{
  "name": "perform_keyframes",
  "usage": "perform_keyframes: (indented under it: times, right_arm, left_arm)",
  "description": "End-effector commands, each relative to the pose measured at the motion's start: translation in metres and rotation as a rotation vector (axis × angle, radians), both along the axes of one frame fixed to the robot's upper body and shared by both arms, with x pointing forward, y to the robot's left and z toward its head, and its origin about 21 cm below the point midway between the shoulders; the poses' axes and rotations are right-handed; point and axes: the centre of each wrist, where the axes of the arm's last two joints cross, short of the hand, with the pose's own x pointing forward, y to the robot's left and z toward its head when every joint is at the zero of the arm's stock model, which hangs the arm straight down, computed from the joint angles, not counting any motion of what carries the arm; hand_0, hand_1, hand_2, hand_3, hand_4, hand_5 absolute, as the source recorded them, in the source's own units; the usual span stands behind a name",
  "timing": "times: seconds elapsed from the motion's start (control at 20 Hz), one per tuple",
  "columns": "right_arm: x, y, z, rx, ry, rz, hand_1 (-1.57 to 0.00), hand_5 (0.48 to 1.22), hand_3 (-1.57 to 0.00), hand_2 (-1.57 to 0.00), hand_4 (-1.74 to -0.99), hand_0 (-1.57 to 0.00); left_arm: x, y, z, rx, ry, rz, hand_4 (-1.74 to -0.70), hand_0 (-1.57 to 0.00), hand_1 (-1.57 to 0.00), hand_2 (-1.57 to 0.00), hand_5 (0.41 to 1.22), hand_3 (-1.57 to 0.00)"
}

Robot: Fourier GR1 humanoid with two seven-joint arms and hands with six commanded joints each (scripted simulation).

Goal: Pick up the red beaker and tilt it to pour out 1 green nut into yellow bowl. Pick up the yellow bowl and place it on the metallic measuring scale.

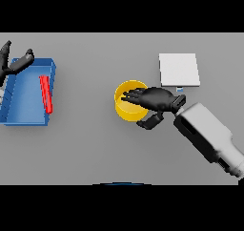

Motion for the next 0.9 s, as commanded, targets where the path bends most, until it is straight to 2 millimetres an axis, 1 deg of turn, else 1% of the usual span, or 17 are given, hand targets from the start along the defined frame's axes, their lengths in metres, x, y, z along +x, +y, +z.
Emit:
perform_keyframes:
  times: [0.0,0.15,0.2,0.25,0.3,0.35,0.45,0.5,0.55,0.65,0.7,0.75,0.8,0.85]
  right_arm:
    - [0.0,0.001,-0.001,0.003,0.006,0.005,0.0,0.696,0.0,0.0,-1.277,0.0]
    - [0.001,0.001,-0.009,-0.007,0.024,0.015,0.0,0.706,0.0,0.0,-1.285,0.0]
    - [0.001,-0.001,-0.009,-0.002,0.028,0.03,0.0,0.71,-0.02,0.0,-1.286,0.0]
    - [0.002,0.003,-0.009,0.005,0.021,0.03,0.0,0.712,-0.03,-0.01,-1.286,0.0]
    - [0.001,0.003,-0.014,0.012,0.029,0.035,0.0,0.721,-0.04,-0.02,-1.289,0.0]
    - [0.003,0.001,-0.015,0.013,0.029,0.028,0.0,0.738,-0.06,-0.03,-1.293,0.0]
    - [0.005,0.006,-0.012,0.015,0.035,0.008,-0.01,0.8,-0.12,-0.08,-1.333,0.0]
    - [0.003,0.007,-0.017,0.007,0.045,0.006,-0.07,0.838,-0.18,-0.14,-1.365,-0.07]
    - [0.004,0.007,-0.015,0.007,0.044,0.015,-0.14,0.875,-0.24,-0.2,-1.396,-0.17]
    - [0.006,0.007,-0.012,-0.014,0.031,0.014,-0.38,0.999,-0.42,-0.38,-1.479,-0.47]
    - [0.006,0.007,-0.012,-0.016,0.032,0.028,-0.51,1.044,-0.65,-0.48,-1.473,-0.63]
    - [0.005,0.008,-0.012,-0.018,0.031,0.023,-0.65,1.079,-0.83,-0.59,-1.469,-0.78]
    - [0.005,0.007,-0.012,-0.013,0.04,0.018,-0.81,1.108,-0.98,-0.79,-1.521,-0.94]
    - [0.004,0.006,-0.012,-0.012,0.045,0.022,-0.96,1.13,-1.0,-0.94,-1.561,-1.06]
  left_arm:
    - [0.001,-0.002,0.0,0.007,-0.006,-0.005,-0.8,0.0,0.0,0.0,0.723,0.0]
    - [-0.003,-0.002,0.007,0.013,-0.019,-0.015,-0.79,0.0,0.0,0.0,0.728,0.0]
    - [-0.003,-0.003,0.008,0.008,-0.021,-0.009,-0.79,0.0,0.0,0.0,0.728,0.0]
    - [-0.004,-0.002,0.006,0.007,-0.022,-0.011,-0.79,0.0,0.0,0.0,0.728,0.0]
    - [-0.005,-0.003,0.006,0.009,-0.019,-0.011,-0.79,0.0,0.0,0.0,0.729,0.0]
    - [-0.004,-0.005,0.008,0.012,-0.014,-0.012,-0.79,0.0,0.0,0.0,0.73,0.0]
    - [-0.006,-0.003,0.005,0.015,-0.01,-0.007,-0.79,0.0,0.0,0.0,0.732,0.0]
    - [-0.007,-0.002,0.003,0.006,-0.012,-0.005,-0.8,0.0,0.0,0.0,0.73,0.0]
    - [-0.003,-0.006,0.007,0.006,-0.014,-0.007,-0.8,0.0,0.0,0.0,0.73,0.0]
    - [-0.005,-0.006,0.007,0.013,-0.02,-0.016,-0.79,0.0,0.0,0.0,0.729,0.0]
    - [-0.006,-0.002,0.007,0.01,-0.015,-0.007,-0.79,0.0,0.0,0.0,0.731,0.0]
    - [-0.004,-0.004,0.007,0.018,-0.009,-0.005,-0.79,0.0,0.0,0.0,0.732,0.0]
    - [-0.004,-0.006,0.008,0.014,-0.015,-0.007,-0.79,0.0,0.0,0.0,0.733,0.0]
    - [-0.006,-0.005,0.006,0.01,-0.017,-0.013,-0.79,0.0,0.0,0.0,0.735,0.0]
